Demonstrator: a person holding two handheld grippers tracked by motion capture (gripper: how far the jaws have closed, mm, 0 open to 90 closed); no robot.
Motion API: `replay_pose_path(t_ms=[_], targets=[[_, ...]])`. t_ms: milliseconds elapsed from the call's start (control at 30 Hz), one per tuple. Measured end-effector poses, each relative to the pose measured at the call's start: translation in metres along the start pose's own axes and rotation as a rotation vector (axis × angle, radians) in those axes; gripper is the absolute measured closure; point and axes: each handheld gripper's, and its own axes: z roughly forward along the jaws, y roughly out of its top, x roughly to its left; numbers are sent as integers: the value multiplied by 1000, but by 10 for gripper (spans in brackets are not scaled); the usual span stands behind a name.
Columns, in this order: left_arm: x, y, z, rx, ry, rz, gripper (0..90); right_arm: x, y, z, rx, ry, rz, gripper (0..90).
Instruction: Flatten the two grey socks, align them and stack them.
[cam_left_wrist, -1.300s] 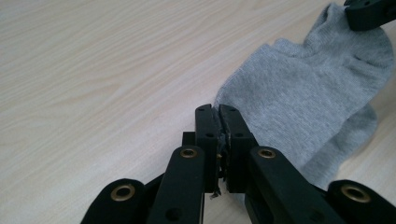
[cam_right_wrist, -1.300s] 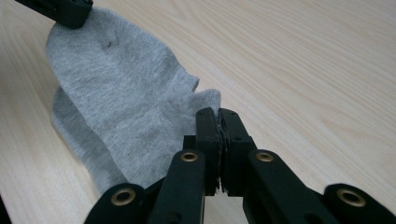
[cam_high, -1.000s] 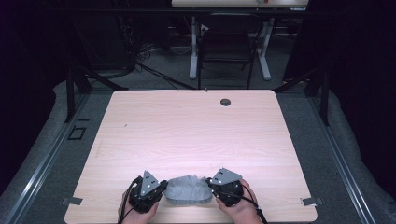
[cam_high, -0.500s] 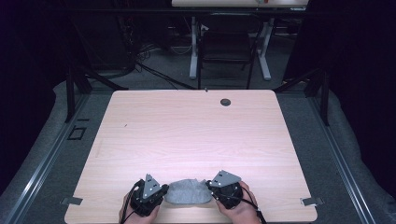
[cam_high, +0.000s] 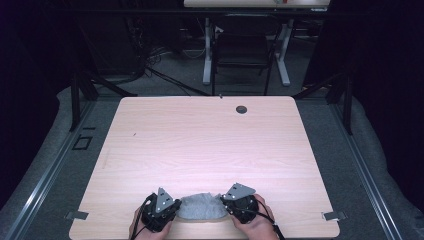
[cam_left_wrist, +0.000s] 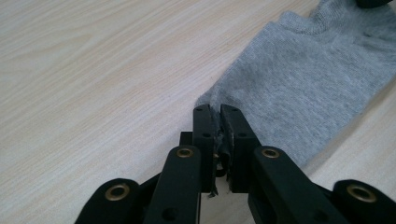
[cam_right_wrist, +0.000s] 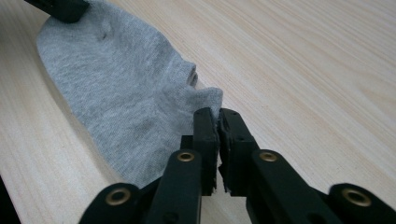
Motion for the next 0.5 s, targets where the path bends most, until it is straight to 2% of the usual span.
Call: replay_pose_path(t_ms=[67,167,233,267,333,500], targets=[[0,0,-1,-7,1,-1,827,0,0,0,-1,1,3,840],[2,5,-6,-50,0,-18,782,0,1,-3,-29,-3,10,782],[4,6,-9,-57,4,-13,773,-1,2,-5,-31,-3,2,776],[5,8,-13,-83,1,-22,765,-1,3,-9,-55,-16,11,775],[5,11,-15,-95,-4,-30,765,-1,5,-12,-77,-8,17,775],[0,11,-14,-91,-24,-8,790,5,6,-11,-86,26,0,775]])
